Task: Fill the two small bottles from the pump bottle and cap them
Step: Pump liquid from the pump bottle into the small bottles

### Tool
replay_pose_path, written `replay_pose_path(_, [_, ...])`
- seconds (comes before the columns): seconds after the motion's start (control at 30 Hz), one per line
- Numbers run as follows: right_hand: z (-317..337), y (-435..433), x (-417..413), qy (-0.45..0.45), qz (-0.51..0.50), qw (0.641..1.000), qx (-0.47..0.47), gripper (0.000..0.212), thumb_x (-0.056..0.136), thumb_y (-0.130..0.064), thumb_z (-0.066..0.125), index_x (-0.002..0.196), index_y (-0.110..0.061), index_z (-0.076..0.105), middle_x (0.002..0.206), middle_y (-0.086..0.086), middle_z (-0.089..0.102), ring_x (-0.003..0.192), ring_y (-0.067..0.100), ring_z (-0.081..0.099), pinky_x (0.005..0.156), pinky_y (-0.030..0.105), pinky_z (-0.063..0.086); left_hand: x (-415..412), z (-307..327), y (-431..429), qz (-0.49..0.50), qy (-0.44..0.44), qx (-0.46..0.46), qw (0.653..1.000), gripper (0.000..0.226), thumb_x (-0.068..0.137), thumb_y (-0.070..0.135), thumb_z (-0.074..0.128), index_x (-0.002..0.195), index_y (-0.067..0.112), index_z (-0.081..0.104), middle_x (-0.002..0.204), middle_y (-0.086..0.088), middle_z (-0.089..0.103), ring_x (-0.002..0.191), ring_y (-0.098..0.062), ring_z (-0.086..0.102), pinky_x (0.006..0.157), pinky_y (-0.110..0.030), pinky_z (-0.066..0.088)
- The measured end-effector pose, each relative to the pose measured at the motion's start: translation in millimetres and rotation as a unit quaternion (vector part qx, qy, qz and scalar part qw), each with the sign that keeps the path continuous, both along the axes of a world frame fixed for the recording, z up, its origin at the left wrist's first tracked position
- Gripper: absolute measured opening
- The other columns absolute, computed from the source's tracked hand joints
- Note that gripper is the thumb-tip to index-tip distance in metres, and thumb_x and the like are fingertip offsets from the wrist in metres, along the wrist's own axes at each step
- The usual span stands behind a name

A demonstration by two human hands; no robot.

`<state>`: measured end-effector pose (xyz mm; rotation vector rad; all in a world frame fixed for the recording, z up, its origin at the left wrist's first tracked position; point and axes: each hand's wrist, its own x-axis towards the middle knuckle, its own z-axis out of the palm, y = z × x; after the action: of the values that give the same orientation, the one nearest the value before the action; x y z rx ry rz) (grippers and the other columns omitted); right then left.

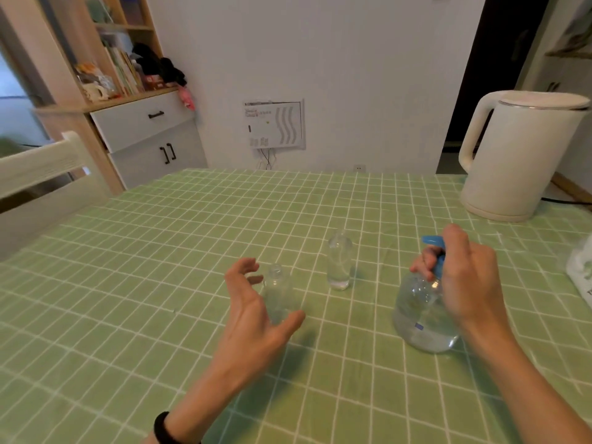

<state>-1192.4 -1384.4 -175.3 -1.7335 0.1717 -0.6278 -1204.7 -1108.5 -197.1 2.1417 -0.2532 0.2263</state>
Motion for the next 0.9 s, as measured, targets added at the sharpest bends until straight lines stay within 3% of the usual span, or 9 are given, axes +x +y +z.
replay_pose_path(0.13, [-0.1, -0.5, -0.4, 0.006, -0.003, 1.000, -0.001, 0.061, 0.098, -0.047, 0.040, 0.049, -0.015, 0.055, 0.047, 0.006, 0.054, 0.060, 0.014, 0.070, 0.087, 0.053, 0.060, 2.3, -5.6, 6.0, -0.035, 0.051, -0.019, 0.998, 0.064, 0.093, 0.010, 0.076, 0.127, 0.035, 0.028, 0.134, 0.004, 0.055, 0.116, -0.010, 0.069, 0.103, -0.037, 0.060])
replay_pose_path(0.23, [0.2, 1.2, -0.5, 0.012, 0.000, 1.000, -0.004, 0.062, 0.098, -0.048, 0.040, 0.049, -0.014, 0.055, 0.048, 0.006, 0.054, 0.059, 0.010, 0.069, 0.089, 0.060, 0.059, 0.3, -3.1, 3.6, -0.039, 0.035, -0.031, 0.998, 0.052, 0.091, 0.012, 0.077, 0.127, 0.030, 0.044, 0.123, 0.007, 0.068, 0.112, -0.010, 0.072, 0.101, -0.044, 0.060])
replay_pose_path(0.3, [0.9, 2.2, -0.8, 0.015, -0.002, 1.000, -0.006, 0.062, 0.097, -0.051, 0.040, 0.050, -0.014, 0.054, 0.048, 0.005, 0.055, 0.060, 0.010, 0.070, 0.089, 0.062, 0.058, 1.1, 6.0, -7.1, -0.040, -0.009, -0.048, 0.998, 0.052, 0.087, 0.016, 0.082, 0.127, 0.029, 0.050, 0.120, 0.009, 0.071, 0.110, -0.009, 0.072, 0.100, -0.037, 0.058])
replay_pose_path(0.4, [2.0, 2.5, -1.4, 0.015, -0.001, 1.000, -0.010, 0.063, 0.097, -0.054, 0.039, 0.050, -0.015, 0.055, 0.049, 0.005, 0.056, 0.060, 0.010, 0.070, 0.090, 0.062, 0.058, 5.6, 24.7, -34.7, -0.060, -0.093, -0.034, 0.993, 0.053, 0.083, 0.030, 0.084, 0.123, 0.044, 0.051, 0.116, 0.021, 0.071, 0.109, 0.004, 0.067, 0.092, -0.012, 0.050])
replay_pose_path(0.47, [2.0, 2.6, -1.9, 0.014, 0.003, 1.000, -0.011, 0.064, 0.097, -0.056, 0.039, 0.050, -0.014, 0.055, 0.050, 0.005, 0.056, 0.058, 0.008, 0.068, 0.090, 0.063, 0.058, 10.4, 34.2, -54.6, -0.083, -0.117, -0.027, 0.989, 0.055, 0.083, 0.030, 0.085, 0.123, 0.047, 0.053, 0.114, 0.024, 0.070, 0.110, 0.005, 0.065, 0.089, -0.006, 0.045])
replay_pose_path(0.63, [1.9, 1.7, -1.9, 0.009, 0.002, 1.000, -0.017, 0.065, 0.098, -0.057, 0.039, 0.050, -0.016, 0.055, 0.050, 0.003, 0.057, 0.058, 0.013, 0.066, 0.088, 0.063, 0.058, 23.1, 38.4, -81.8, -0.119, -0.127, -0.007, 0.985, 0.053, 0.083, 0.022, 0.087, 0.129, 0.036, 0.064, 0.117, 0.016, 0.068, 0.111, 0.000, 0.062, 0.094, -0.008, 0.044])
replay_pose_path(0.9, [5.9, 1.8, -4.0, 0.007, -0.001, 1.000, -0.015, 0.066, 0.094, -0.059, 0.038, 0.047, -0.017, 0.054, 0.050, 0.000, 0.059, 0.070, 0.023, 0.074, 0.088, 0.058, 0.057, 38.5, 37.7, -76.9, -0.134, -0.135, 0.004, 0.982, 0.054, 0.082, 0.015, 0.087, 0.125, 0.040, 0.065, 0.120, 0.017, 0.065, 0.113, 0.006, 0.059, 0.094, -0.002, 0.040])
